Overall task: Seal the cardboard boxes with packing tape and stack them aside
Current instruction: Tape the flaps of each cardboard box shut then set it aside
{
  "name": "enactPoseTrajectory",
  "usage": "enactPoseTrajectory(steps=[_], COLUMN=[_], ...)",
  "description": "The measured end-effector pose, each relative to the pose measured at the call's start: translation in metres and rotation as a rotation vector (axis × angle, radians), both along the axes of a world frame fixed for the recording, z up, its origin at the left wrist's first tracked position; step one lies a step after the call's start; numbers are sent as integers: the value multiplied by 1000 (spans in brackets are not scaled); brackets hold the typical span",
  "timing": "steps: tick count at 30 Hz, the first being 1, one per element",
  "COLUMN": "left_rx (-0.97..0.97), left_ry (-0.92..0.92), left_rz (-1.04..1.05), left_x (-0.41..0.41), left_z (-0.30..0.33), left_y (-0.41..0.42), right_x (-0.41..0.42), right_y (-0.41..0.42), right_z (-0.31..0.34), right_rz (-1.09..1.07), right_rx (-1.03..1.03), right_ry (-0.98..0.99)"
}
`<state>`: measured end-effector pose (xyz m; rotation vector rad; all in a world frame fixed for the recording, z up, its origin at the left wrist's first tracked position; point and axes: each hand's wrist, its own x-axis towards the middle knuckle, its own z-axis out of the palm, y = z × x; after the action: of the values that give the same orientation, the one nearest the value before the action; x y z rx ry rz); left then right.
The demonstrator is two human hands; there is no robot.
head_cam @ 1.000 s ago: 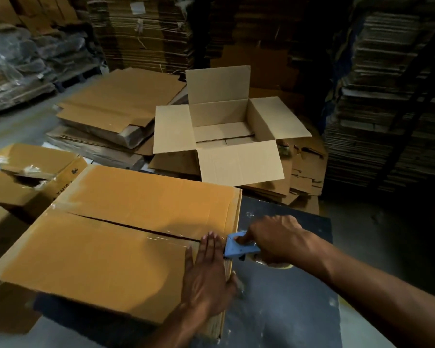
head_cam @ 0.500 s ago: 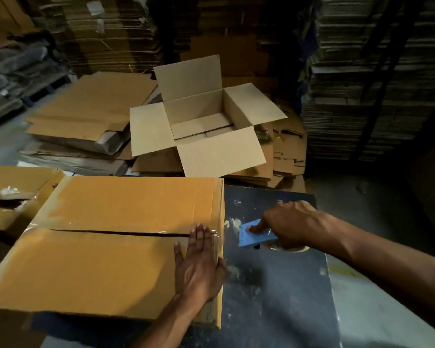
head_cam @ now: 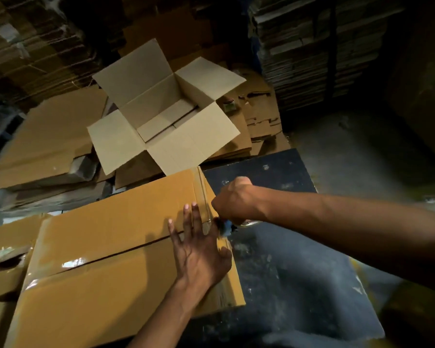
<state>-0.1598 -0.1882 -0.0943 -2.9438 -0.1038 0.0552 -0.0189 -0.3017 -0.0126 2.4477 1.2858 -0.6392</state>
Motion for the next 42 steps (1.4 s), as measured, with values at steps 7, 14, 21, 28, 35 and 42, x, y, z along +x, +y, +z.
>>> enactPoseTrajectory(steps=[7,14,21,28,35,42], left_rx=[78,-177,-321,-292,-315,-290], left_ry=[137,-48,53,252,314,244], left_rz=[37,56,160,166,180,177], left_x=[5,1,-27,-35,-32,-44], left_z=[8,1,7,-1,-2,4], left_y=[-3,6,21,19,17,22], right_x=[16,41,33,21,-51,-73], right_y=[-60,-115,-126,-98,21,34], right_z=[-79,-151,-196,-169,-128,-176], right_rz=[-123,-463,-630,-670,-1020,-1119], right_rx=[-269,68,197,232,994,1061], right_ry=[122,577,634,361,969,878])
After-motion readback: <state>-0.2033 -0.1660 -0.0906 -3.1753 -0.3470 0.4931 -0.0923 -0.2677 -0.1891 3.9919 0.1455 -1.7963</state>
